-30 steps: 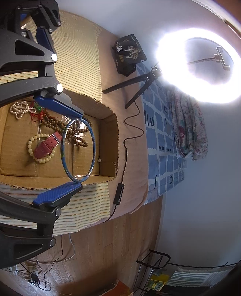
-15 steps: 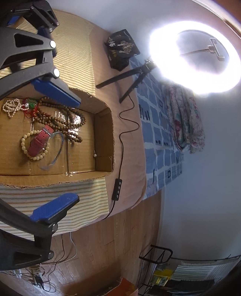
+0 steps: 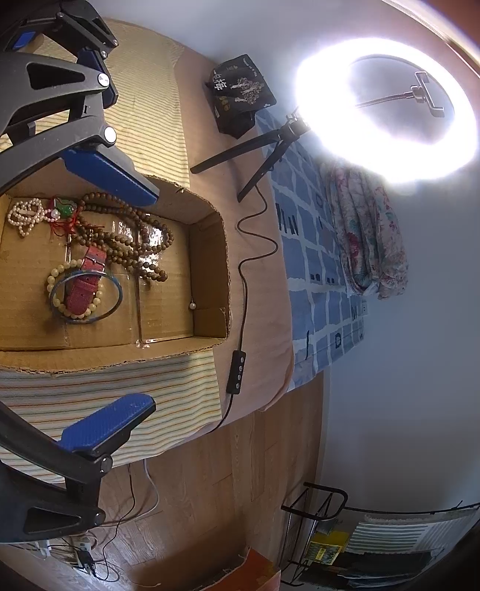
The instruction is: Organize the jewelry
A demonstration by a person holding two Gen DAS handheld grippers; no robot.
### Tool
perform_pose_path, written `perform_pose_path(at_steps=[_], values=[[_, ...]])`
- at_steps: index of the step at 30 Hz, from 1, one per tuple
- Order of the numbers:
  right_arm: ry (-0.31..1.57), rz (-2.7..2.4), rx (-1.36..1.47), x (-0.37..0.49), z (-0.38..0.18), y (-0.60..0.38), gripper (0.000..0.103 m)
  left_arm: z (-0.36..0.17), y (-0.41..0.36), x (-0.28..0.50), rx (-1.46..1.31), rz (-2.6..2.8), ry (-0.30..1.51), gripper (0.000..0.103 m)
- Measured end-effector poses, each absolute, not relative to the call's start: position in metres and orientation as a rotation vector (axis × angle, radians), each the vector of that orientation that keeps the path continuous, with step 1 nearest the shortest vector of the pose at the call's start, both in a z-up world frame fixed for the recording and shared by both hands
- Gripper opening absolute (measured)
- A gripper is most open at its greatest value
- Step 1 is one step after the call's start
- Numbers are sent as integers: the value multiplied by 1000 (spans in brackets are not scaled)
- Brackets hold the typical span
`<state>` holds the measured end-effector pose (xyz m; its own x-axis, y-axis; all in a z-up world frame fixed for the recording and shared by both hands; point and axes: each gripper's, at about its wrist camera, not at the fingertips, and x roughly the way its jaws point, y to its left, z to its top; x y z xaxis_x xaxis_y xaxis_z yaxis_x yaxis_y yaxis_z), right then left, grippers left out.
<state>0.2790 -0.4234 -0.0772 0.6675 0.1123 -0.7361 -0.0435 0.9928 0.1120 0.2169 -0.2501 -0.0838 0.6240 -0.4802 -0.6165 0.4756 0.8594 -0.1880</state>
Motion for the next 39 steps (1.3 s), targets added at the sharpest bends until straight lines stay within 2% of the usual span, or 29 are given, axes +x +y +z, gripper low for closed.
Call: perform_pose_path(at_steps=[19,39], values=[[775,63,73,236,-28,-402,102,-42,-220,174,-7,-545,634,71],[714,-22,14,162,12,-353,103,-7,-156,118,54,-547,574,71]])
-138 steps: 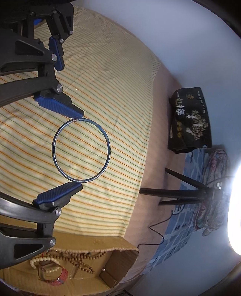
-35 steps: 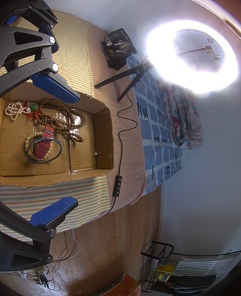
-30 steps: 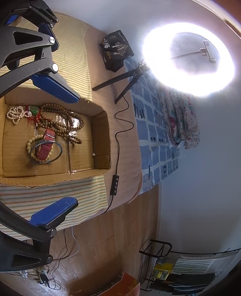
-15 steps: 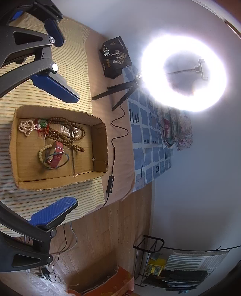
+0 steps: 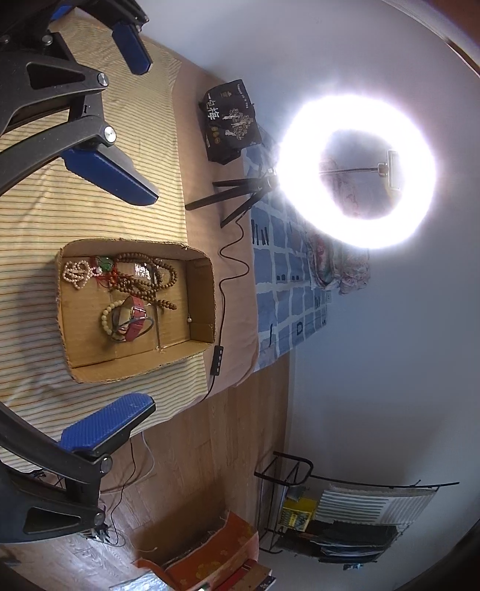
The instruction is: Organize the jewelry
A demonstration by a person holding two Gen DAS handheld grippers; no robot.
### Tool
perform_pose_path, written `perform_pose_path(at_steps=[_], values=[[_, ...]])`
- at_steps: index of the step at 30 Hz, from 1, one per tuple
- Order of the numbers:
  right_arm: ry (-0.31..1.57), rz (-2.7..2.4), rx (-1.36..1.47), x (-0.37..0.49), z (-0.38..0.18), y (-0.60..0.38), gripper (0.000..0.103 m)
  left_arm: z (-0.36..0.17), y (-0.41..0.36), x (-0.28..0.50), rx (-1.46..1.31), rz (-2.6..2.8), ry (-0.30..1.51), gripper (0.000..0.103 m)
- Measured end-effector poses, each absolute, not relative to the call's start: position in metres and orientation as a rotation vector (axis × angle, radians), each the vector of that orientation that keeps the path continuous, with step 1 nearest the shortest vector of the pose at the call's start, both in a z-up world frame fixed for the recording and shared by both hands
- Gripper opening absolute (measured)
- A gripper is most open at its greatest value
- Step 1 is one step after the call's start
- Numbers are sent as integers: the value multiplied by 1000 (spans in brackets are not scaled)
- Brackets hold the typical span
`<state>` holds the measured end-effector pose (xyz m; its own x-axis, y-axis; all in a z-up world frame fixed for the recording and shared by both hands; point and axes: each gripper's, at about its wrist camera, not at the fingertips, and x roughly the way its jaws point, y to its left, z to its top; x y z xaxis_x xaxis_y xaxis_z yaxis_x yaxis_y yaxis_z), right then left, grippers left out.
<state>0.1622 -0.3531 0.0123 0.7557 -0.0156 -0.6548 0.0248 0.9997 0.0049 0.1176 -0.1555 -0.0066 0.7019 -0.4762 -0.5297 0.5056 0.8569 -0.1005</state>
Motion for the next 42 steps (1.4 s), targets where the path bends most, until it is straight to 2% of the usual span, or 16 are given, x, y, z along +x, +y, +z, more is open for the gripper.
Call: perform_pose_path(at_steps=[4,7,30,31,34,42], values=[[697,-32,-3,153,13,-344,103,-9,-142,110,37,-542,584,71],[679,-42,-6,150,12,-338,103,-11,-137,110,13,-524,589,81],[632,-55,-32,135,11,-329,103,-2,-124,97,45,-412,565,88],[632,-57,-33,135,11,-329,103,-2,-124,97,43,-407,566,89],[637,-54,-30,136,11,-329,103,-2,-121,97,26,-399,564,102],[637,-49,-35,136,10,-327,103,0,-117,97,21,-372,547,102]])
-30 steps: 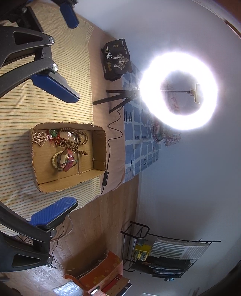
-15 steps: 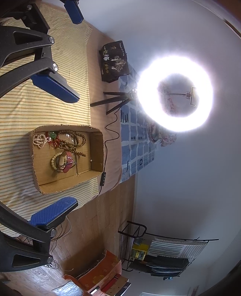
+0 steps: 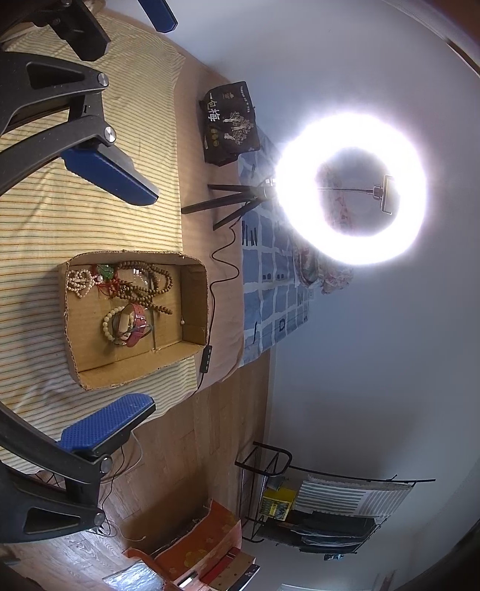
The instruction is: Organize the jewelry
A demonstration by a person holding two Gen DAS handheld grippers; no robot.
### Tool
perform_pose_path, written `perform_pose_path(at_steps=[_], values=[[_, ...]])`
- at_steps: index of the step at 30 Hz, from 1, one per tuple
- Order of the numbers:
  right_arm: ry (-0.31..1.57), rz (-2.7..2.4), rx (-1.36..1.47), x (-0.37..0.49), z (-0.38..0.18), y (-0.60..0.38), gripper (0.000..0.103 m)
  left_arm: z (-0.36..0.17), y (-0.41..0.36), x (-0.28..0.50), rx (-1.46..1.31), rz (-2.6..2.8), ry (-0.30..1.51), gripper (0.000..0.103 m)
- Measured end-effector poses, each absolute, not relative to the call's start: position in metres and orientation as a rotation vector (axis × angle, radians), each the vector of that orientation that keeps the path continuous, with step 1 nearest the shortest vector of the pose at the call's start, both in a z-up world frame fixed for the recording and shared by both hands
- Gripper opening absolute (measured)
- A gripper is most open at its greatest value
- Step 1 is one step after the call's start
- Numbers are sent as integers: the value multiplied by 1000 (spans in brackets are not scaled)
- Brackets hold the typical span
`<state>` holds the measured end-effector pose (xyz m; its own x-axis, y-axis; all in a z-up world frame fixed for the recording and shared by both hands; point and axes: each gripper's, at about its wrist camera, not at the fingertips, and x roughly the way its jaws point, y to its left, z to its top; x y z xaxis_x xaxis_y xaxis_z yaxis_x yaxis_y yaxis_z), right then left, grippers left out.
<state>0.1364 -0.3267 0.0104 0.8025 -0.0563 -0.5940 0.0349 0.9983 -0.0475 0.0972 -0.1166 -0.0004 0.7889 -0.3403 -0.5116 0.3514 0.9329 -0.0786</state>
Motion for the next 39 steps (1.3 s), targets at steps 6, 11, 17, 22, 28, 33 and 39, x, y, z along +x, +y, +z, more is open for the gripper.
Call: perform_pose_path(at_steps=[6,11,17,22,28,33,39], values=[[636,-50,-35,137,10,-326,103,-2,-116,98,24,-366,553,102],[638,-51,-34,137,10,-326,103,-2,-115,99,24,-366,555,102],[640,-51,-34,138,9,-326,103,-2,-115,99,24,-364,556,102],[641,-51,-34,138,9,-326,103,-2,-115,99,21,-365,557,102],[642,-51,-35,138,9,-325,103,-2,-114,99,21,-366,558,102],[642,-50,-34,138,8,-326,103,-2,-114,99,23,-365,556,102],[643,-50,-34,138,8,-326,103,-2,-114,98,22,-365,556,102]])
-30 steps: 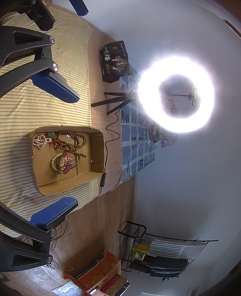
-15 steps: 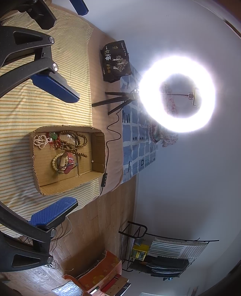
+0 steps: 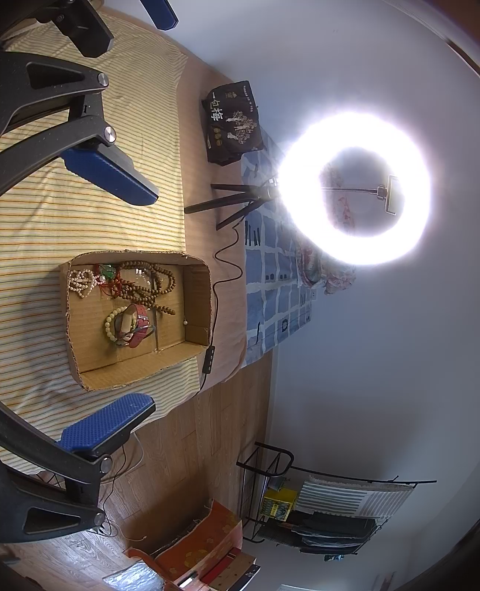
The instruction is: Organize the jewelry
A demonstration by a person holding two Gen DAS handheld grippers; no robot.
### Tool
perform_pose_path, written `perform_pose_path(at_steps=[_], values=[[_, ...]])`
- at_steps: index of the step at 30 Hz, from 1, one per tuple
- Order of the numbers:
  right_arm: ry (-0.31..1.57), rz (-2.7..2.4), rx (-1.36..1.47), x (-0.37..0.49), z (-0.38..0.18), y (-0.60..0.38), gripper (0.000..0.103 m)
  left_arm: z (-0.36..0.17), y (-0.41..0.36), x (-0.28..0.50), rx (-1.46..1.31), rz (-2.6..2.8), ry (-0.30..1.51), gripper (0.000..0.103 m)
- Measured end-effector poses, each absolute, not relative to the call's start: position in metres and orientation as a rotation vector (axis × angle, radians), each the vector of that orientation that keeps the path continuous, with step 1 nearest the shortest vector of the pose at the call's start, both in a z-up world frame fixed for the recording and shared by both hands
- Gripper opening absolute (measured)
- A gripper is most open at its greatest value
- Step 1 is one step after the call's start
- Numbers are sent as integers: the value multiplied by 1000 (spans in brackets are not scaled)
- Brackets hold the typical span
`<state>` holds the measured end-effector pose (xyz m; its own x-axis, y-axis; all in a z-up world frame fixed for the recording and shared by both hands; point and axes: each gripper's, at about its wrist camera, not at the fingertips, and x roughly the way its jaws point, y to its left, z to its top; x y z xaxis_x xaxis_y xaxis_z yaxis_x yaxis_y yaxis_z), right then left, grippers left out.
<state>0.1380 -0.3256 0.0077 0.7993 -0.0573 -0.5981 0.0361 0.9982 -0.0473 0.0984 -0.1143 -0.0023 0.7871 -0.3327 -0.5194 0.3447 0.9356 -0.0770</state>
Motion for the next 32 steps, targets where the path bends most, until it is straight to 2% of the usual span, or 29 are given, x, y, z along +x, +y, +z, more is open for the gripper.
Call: perform_pose_path(at_steps=[32], values=[[671,-43,-49,139,-2,-327,103,-4,-117,94,62,-291,546,102]])
